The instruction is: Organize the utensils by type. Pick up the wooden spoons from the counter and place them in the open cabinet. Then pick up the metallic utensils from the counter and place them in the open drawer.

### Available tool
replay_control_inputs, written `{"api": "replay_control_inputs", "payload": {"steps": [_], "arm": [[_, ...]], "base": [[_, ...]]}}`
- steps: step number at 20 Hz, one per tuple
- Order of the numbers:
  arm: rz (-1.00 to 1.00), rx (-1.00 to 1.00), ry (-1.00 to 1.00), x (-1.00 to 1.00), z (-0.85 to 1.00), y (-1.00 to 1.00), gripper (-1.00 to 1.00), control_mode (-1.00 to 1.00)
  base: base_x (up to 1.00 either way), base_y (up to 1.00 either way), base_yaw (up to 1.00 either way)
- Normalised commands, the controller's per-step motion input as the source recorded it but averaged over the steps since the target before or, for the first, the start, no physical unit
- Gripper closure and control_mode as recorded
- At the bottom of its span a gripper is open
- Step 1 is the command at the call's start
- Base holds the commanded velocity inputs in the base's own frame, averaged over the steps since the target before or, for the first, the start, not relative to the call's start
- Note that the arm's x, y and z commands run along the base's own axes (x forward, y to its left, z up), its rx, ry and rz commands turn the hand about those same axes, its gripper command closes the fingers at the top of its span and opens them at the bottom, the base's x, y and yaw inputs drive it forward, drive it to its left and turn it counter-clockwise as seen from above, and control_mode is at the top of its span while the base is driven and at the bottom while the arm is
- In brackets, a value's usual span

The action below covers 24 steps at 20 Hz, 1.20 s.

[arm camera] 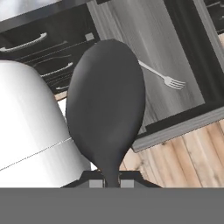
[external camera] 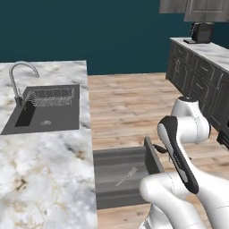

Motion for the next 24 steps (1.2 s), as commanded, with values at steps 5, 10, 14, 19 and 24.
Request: {"api": "replay_control_inputs", "payload": {"steps": [5, 10, 14, 19, 24], "arm": [[0.0, 0.0, 0.0, 0.0, 0.0, 0.0, 1.0, 1.0], [-0.01, 0.03, 0.0, 0.12, 0.0, 0.08, 1.0, -1.0], [-0.15, 0.04, 0.0, 0.31, 0.0, 0.37, 1.0, -1.0], [-0.18, 0.0, 0.01, 0.39, 0.0, 0.53, 1.0, -1.0], [-0.16, 0.0, 0.17, 0.43, -0.06, 0.43, 1.0, -1.0]], "base": [[0.05, 0.0, 0.0], [0.0, 0.0, 0.0], [0.0, 0.0, 0.0], [0.0, 0.0, 0.0], [0.0, 0.0, 0.0]]}}
